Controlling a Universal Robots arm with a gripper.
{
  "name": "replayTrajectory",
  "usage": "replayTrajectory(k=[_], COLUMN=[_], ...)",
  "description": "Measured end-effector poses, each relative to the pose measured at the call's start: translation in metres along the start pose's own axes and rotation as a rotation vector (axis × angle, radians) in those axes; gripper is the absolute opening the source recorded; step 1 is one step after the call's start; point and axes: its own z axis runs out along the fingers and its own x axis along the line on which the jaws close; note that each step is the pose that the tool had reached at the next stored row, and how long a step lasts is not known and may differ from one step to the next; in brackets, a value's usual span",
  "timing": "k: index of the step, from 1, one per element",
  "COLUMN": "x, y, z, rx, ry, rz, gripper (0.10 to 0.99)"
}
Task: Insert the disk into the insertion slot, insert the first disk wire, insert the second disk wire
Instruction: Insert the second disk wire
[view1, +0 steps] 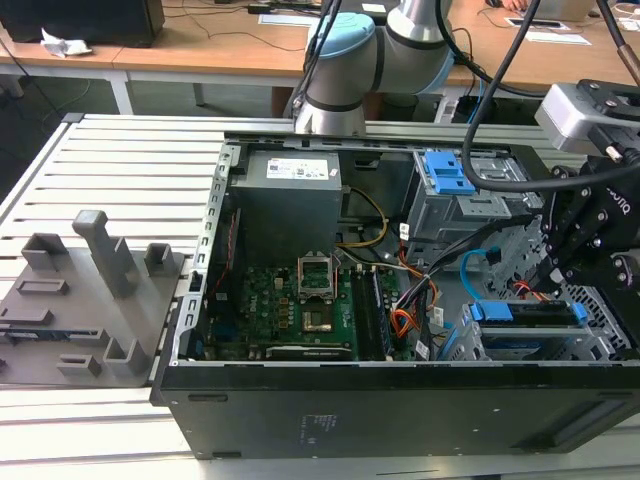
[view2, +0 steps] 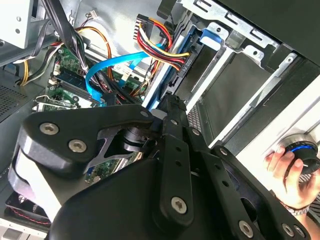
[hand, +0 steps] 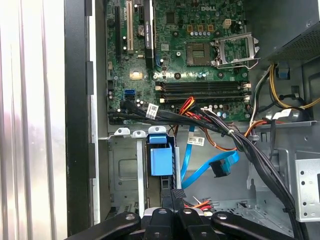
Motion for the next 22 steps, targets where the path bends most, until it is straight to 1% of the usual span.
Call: replayTrajectory(k=[5, 6, 7, 8, 9, 10, 11, 12, 13, 14, 16, 20, 22], x=[0.0, 0.0, 0.0, 0.0, 0.0, 0.0, 0.0, 0.0, 0.0, -0.0001, 0.0, 0.0001, -0.0014], y=[0.0, 0.0, 0.0, 0.0, 0.0, 0.0, 0.0, 0.0001, 0.0, 0.0, 0.0, 0.0, 0.0], z=[0.0, 0.0, 0.0, 0.0, 0.0, 0.0, 0.0, 0.0001, 0.0, 0.0001, 0.0004, 0.0007, 0.0007], rx=[0.0, 0.0, 0.0, 0.0, 0.0, 0.0, 0.0, -0.002, -0.003, -0.004, -0.006, -0.011, -0.011], ry=[-0.0007, -0.0008, -0.0009, -0.0009, -0.001, -0.0011, -0.0013, -0.0113, -0.0164, -0.0163, -0.0125, 0.0, 0.0001], rz=[0.0, 0.0, 0.0, 0.0, 0.0, 0.0, -0.004, -0.048, -0.078, -0.096, -0.153, -0.306, -0.307], gripper=[0.114, 0.235, 0.235, 0.294, 0.294, 0.361, 0.361, 0.361, 0.361, 0.361, 0.361, 0.361, 0.361])
